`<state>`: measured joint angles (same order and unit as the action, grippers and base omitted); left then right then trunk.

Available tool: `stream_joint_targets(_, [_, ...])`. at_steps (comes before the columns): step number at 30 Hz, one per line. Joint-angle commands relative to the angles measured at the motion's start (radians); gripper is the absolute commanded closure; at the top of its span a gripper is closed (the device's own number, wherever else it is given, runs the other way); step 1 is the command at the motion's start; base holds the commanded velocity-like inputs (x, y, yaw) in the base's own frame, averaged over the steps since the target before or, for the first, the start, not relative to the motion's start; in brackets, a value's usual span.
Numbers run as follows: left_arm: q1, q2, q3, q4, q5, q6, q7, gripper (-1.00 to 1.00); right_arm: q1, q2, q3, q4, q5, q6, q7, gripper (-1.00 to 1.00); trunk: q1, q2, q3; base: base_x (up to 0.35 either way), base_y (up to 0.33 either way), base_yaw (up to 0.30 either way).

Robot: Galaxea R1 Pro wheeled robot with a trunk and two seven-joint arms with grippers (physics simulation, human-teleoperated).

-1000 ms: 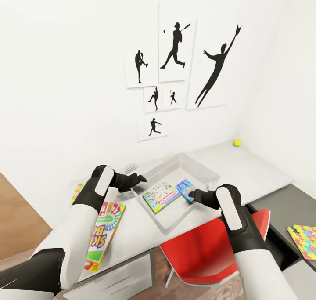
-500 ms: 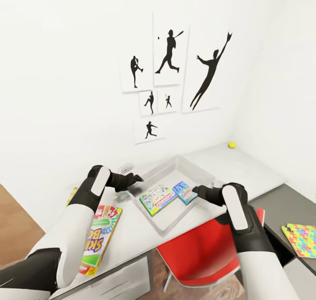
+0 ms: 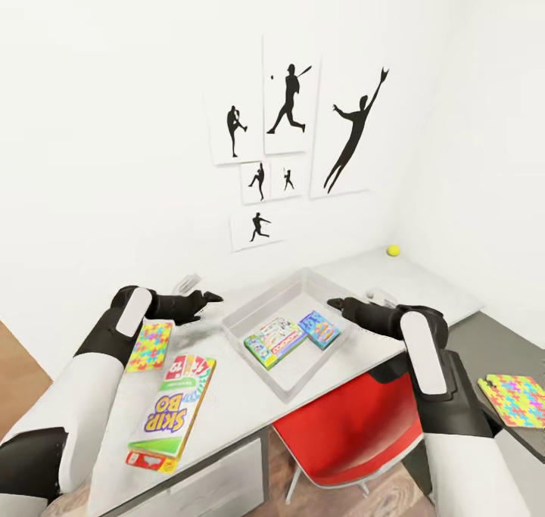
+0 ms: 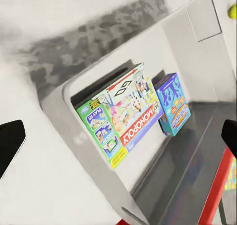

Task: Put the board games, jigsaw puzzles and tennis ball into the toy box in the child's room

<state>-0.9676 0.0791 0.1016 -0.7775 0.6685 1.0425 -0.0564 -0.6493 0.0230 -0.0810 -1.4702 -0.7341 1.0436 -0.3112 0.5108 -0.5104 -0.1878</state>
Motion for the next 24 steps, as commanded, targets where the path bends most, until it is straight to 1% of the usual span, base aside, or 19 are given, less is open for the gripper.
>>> stream_joint_targets(1, [0.000, 0.013, 0.002, 0.000, -0.004, 0.005, -0.027, -1.00, -0.001, -0.008, -0.002, -0.007, -0.011, 0.004, 0.010, -1.00, 0.001, -0.002, 0.000, -0.011, 0.030, -0.078])
stream_joint_targets(3, [0.001, 0.040, 0.001, -0.001, -0.002, 0.005, -0.072, -1.00, -0.001, -0.027, -0.004, -0.017, -0.011, 0.004, 0.049, -1.00, 0.001, -0.002, 0.003, -0.008, 0.022, -0.078])
stream_joint_targets(4, [0.002, 0.068, 0.001, -0.001, 0.000, 0.005, -0.126, -1.00, -0.001, -0.045, -0.005, -0.024, -0.012, 0.004, 0.094, -1.00, 0.001, -0.002, 0.004, -0.005, 0.012, -0.078])
stream_joint_targets(6, [0.004, 0.098, 0.000, -0.001, 0.000, 0.005, -0.189, -1.00, -0.001, -0.063, -0.008, -0.028, -0.012, 0.004, 0.147, -1.00, 0.001, -0.002, 0.008, -0.003, 0.009, -0.078])
stream_joint_targets(7, [0.006, 0.130, 0.000, -0.002, 0.000, 0.005, -0.259, -1.00, -0.001, -0.079, -0.015, -0.031, -0.012, 0.004, 0.208, -1.00, 0.001, -0.002, 0.009, -0.002, 0.005, -0.078])
stream_joint_targets(9, [0.009, 0.165, 0.000, -0.002, 0.000, 0.004, -0.332, -1.00, 0.000, -0.095, -0.027, -0.033, -0.013, 0.004, 0.279, -1.00, 0.001, -0.002, 0.012, -0.001, 0.004, -0.078])
stream_joint_targets(10, [0.017, 0.202, -0.001, -0.002, 0.000, 0.004, -0.409, -1.00, 0.008, -0.111, -0.040, -0.034, -0.013, 0.004, 0.358, -1.00, 0.001, -0.002, 0.014, -0.001, 0.002, -0.078])
stream_joint_targets(11, [0.022, 0.221, -0.001, -0.002, 0.000, 0.004, -0.448, -1.00, 0.016, -0.119, -0.047, -0.034, -0.013, 0.004, 0.399, -1.00, 0.001, -0.002, 0.016, -0.001, 0.002, -0.078])
stream_joint_targets(12, [0.037, 0.261, -0.001, -0.002, -0.001, 0.004, -0.530, -1.00, 0.042, -0.134, -0.061, -0.034, -0.013, 0.004, 0.487, -1.00, 0.001, -0.002, 0.017, 0.000, 0.001, -0.078])
stream_joint_targets(14, [0.055, 0.301, -0.001, -0.002, -0.002, 0.004, -0.612, -1.00, 0.073, -0.145, -0.075, -0.035, -0.012, 0.004, 0.578, -1.00, 0.001, -0.002, 0.020, 0.000, 0.001, -0.078])
stream_joint_targets(15, [0.078, 0.342, -0.001, -0.002, -0.004, 0.002, -0.693, -1.00, 0.104, -0.153, -0.087, -0.035, -0.010, 0.004, 0.666, -1.00, 0.001, -0.002, 0.022, 0.000, 0.000, -0.070])
stream_joint_targets(17, [0.104, 0.380, 0.000, -0.001, -0.006, -0.001, -0.771, -1.00, 0.132, -0.158, -0.097, -0.035, -0.006, 0.004, 0.742, -1.00, 0.001, -0.002, 0.024, 0.000, 0.000, -0.054])
stream_joint_targets(19, [0.135, 0.416, 0.002, -0.001, -0.009, -0.004, -0.846, -1.00, 0.157, -0.161, -0.105, -0.032, -0.002, -0.010, 0.802, -1.00, 0.001, -0.002, 0.025, 0.000, 0.000, -0.035])
stream_joint_targets(20, [0.168, 0.450, 0.004, -0.002, -0.010, -0.007, -0.914, -1.00, 0.181, -0.163, -0.110, -0.029, 0.001, -0.038, 0.842, -1.00, 0.001, -0.002, 0.026, 0.000, 0.000, -0.020])
stream_joint_targets(22, [0.203, 0.483, 0.006, -0.002, -0.012, -0.012, -0.974, -1.00, 0.205, -0.164, -0.112, -0.027, 0.003, -0.077, 0.871, -1.00, 0.001, -0.002, 0.026, 0.000, 0.000, -0.014])
stream_joint_targets(24, [0.213, 0.494, 0.017, 0.010, -0.015, -0.024, -0.984, -1.00, 0.194, -0.152, -0.101, -0.016, 0.014, -0.088, 0.859, -1.00, 0.000, -0.002, 0.026, 0.000, 0.000, 0.000])
